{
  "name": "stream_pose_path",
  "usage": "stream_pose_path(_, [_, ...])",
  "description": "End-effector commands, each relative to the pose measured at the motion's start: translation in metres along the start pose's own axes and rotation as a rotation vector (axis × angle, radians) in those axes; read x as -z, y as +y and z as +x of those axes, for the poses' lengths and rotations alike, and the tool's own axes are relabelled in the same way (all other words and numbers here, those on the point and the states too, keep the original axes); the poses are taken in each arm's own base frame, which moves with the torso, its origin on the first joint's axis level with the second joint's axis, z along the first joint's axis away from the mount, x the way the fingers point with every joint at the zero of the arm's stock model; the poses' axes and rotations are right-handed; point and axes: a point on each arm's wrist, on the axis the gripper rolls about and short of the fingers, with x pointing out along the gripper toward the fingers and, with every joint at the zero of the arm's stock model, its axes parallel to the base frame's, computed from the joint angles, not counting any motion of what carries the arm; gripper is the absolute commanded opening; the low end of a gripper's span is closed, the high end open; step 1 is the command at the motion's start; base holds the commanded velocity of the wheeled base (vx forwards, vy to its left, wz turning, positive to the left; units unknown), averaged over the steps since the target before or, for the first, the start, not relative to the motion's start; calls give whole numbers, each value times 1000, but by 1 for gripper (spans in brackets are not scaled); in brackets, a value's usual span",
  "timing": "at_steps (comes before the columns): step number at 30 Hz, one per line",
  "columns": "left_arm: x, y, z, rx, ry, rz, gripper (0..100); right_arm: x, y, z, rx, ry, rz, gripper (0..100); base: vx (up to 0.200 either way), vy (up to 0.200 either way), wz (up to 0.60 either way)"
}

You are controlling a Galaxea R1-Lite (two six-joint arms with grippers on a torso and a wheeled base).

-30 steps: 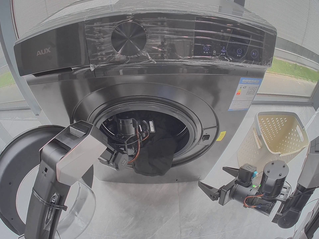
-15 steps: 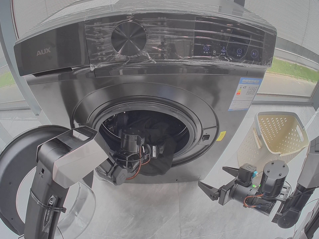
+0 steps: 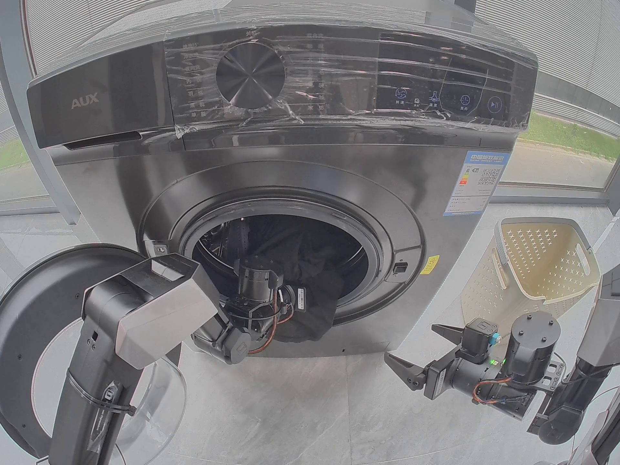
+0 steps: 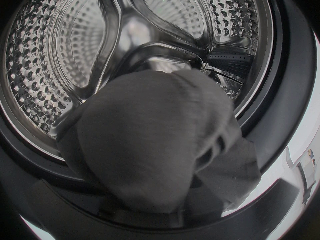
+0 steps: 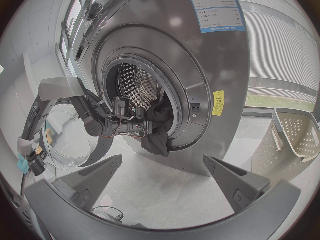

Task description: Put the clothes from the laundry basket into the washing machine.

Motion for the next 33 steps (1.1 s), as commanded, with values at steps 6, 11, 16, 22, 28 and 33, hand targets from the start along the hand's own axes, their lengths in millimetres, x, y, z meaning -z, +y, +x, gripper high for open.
stream_pose_path(6, [10,0,6,0,16,-6,0,-1,0,0,-1,-6,1,100,0,0,0])
stream_pose_path(11, [-26,-2,12,-14,-134,-28,0,-1,0,0,-1,-6,1,100,0,0,0])
stream_pose_path(16, [-53,2,16,-40,-231,-46,0,-2,0,1,-1,-12,2,100,0,0,0])
stream_pose_path(22, [-79,3,23,-61,-323,-64,0,-3,0,0,-2,-14,2,100,0,0,0])
stream_pose_path(28, [-80,5,24,-64,-328,-65,0,-3,0,1,-2,-15,2,100,0,0,0])
stream_pose_path(33, [-74,5,23,-64,-311,-67,100,-3,0,1,-2,-15,2,100,0,0,0])
